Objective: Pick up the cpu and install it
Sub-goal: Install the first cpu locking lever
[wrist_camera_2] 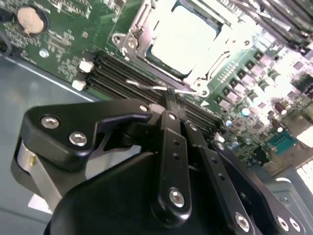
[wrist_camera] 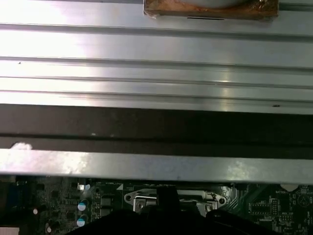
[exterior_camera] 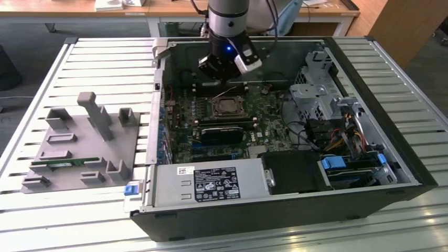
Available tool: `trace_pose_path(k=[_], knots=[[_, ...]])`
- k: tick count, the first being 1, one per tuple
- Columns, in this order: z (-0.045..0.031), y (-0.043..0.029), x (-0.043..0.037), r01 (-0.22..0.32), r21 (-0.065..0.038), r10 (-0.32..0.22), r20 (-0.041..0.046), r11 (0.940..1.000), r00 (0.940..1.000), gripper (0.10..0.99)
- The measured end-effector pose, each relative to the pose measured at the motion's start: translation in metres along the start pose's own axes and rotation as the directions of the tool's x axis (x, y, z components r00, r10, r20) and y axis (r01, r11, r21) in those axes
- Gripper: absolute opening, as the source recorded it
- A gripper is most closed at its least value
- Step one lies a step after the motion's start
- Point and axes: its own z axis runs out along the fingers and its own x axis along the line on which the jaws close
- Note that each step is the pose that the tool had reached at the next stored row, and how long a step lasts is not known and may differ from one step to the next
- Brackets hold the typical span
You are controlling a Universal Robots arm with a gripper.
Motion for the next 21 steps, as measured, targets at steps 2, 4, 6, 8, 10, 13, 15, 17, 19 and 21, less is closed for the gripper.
trace_pose_path(k=[2, 4, 6, 8, 10, 13, 15, 17, 19, 21], knots=[[0.0013, 0.0003, -0.0018, 0.000, 0.000, 0.000, 0.0001, 1.0000, 1.0000, 0.106], [0.0021, 0.0003, -0.0025, 0.000, 0.000, 0.000, 0.0001, 1.0000, 1.0000, 0.106], [0.0029, 0.0002, -0.0040, 0.000, 0.000, 0.000, 0.0000, 1.0000, 1.0000, 0.106], [0.0041, 0.0001, -0.0053, 0.000, 0.000, 0.000, 0.0001, 1.0000, 1.0000, 0.106], [0.0057, 0.0000, -0.0062, 0.000, 0.000, 0.000, 0.0001, 1.0000, 1.0000, 0.106], [0.0084, -0.0003, -0.0091, 0.000, 0.000, 0.000, 0.0000, 1.0000, 1.0000, 0.106], [0.0106, -0.0005, -0.0110, 0.000, 0.000, 0.000, 0.0001, 1.0000, 1.0000, 0.106], [0.0123, -0.0007, -0.0127, 0.000, 0.000, 0.000, 0.0000, 1.0000, 1.0000, 0.106], [0.0137, -0.0008, -0.0148, 0.000, 0.000, 0.000, 0.0000, 1.0000, 1.0000, 0.106], [0.0153, -0.0010, -0.0163, 0.000, 0.000, 0.000, 0.0000, 1.0000, 1.0000, 0.106]])
